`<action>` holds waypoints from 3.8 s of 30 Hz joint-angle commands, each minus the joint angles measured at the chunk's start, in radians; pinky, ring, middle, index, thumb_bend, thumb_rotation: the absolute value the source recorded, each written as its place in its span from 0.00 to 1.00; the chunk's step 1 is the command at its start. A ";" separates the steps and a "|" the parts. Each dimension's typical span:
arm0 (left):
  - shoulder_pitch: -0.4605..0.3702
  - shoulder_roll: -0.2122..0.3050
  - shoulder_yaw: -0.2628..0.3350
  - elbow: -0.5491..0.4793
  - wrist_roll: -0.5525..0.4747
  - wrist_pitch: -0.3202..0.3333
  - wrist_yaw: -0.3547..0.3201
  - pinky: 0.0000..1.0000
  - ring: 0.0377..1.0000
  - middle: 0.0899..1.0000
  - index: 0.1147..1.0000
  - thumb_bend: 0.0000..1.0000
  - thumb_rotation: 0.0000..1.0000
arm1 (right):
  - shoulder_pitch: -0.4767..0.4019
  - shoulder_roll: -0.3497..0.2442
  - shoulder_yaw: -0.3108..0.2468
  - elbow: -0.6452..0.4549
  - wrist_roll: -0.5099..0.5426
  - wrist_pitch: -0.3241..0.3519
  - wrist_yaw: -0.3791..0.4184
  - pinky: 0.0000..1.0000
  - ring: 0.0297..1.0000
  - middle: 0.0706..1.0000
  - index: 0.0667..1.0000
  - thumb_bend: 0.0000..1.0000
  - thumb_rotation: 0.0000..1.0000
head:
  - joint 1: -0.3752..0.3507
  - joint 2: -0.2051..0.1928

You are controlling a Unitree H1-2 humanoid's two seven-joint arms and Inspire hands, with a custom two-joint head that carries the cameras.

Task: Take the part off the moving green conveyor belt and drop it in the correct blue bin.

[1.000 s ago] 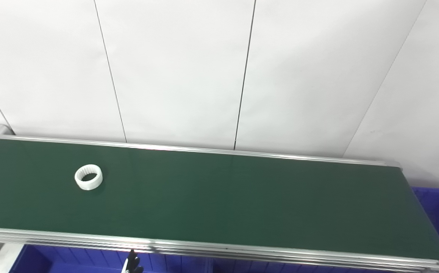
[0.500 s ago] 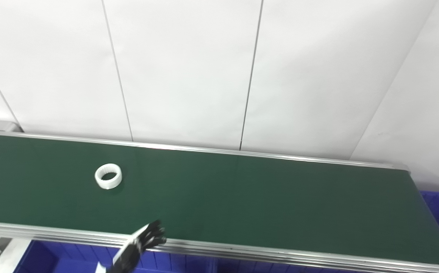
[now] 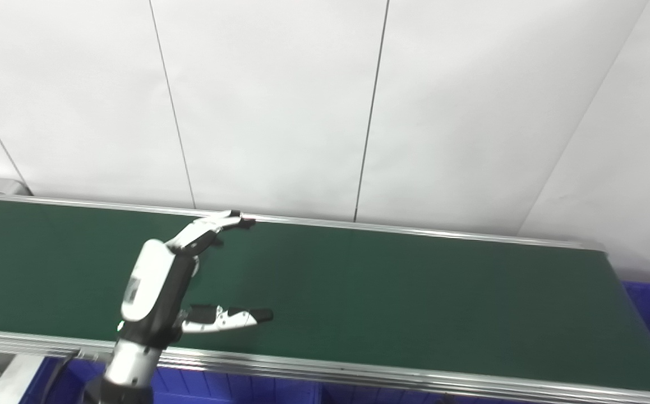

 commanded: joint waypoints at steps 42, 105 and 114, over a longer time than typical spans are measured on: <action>-0.593 0.152 -0.413 0.860 0.129 0.226 -0.245 0.62 0.71 0.71 0.69 1.00 0.23 | 0.019 0.036 0.039 -0.075 -0.011 0.019 0.010 0.87 0.93 0.94 0.97 0.88 1.00 | -0.042 0.045; 0.250 0.306 -0.113 -0.239 0.007 0.208 -0.262 0.34 0.35 0.41 0.44 0.52 0.00 | 0.065 -0.028 0.032 -0.376 0.064 0.272 0.032 0.86 0.92 0.92 0.95 0.80 1.00 | 0.108 0.328; 0.294 0.363 -0.095 -0.206 0.070 0.184 -0.279 0.38 0.37 0.41 0.44 0.53 0.00 | 0.075 -0.032 0.035 -0.402 0.074 0.297 0.038 0.85 0.91 0.91 0.94 0.81 1.00 | 0.107 0.343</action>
